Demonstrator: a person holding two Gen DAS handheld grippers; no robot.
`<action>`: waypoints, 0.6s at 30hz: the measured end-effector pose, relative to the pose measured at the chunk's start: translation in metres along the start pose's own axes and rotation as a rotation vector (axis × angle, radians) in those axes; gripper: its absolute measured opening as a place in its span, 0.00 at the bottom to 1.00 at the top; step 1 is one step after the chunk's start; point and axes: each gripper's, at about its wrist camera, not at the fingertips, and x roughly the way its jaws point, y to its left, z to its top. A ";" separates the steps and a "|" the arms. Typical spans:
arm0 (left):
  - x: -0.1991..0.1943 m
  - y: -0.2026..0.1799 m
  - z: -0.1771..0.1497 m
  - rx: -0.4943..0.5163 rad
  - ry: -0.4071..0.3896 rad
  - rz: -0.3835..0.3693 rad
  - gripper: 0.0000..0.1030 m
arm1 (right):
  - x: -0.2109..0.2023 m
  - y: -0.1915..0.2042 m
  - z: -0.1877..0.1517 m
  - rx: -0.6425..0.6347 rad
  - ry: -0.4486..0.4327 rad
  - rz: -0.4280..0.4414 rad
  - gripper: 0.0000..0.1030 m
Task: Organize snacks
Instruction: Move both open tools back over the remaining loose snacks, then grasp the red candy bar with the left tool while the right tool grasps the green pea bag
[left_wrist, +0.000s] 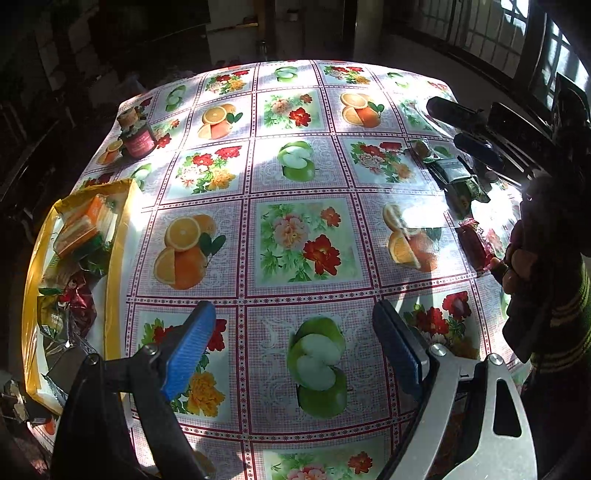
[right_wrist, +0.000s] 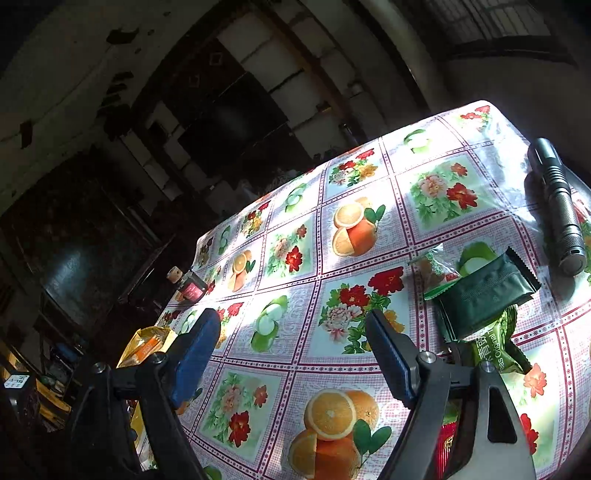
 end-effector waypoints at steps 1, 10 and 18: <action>0.000 0.002 0.001 -0.006 0.001 0.001 0.84 | -0.011 0.001 0.004 -0.028 -0.041 -0.049 0.79; -0.004 -0.009 0.003 -0.002 0.010 -0.017 0.84 | 0.019 -0.071 0.000 0.075 0.079 -0.189 0.80; -0.012 0.000 0.002 -0.005 -0.013 0.003 0.84 | -0.019 0.032 -0.045 -0.317 0.061 -0.213 0.73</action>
